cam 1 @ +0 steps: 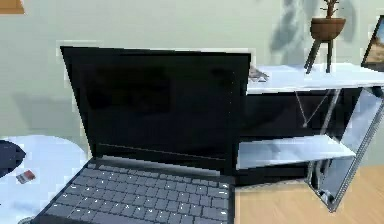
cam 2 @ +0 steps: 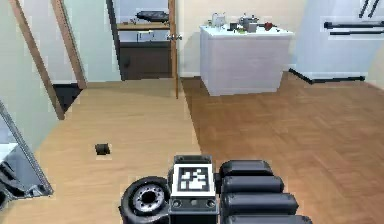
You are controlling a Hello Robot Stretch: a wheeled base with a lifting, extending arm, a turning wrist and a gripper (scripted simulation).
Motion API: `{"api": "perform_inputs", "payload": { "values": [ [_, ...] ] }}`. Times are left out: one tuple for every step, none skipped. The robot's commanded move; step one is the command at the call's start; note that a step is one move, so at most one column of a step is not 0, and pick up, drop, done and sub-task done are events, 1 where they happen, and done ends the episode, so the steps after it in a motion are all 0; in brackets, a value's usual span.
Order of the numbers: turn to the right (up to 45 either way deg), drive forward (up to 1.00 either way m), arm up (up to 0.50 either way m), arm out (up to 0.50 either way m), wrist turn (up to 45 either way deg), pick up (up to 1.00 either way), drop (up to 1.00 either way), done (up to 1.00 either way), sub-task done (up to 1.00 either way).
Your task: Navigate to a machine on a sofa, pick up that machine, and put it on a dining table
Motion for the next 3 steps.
{"api": "perform_inputs", "payload": {
  "values": [
    [45.0,0.0,0.0,0.0,0.0,0.0,0.0,0.0,0.0],
    [45.0,0.0,0.0,0.0,0.0,0.0,0.0,0.0,0.0],
    [27.0,0.0,0.0,0.0,0.0,0.0,0.0,0.0,0.0]
  ]
}}
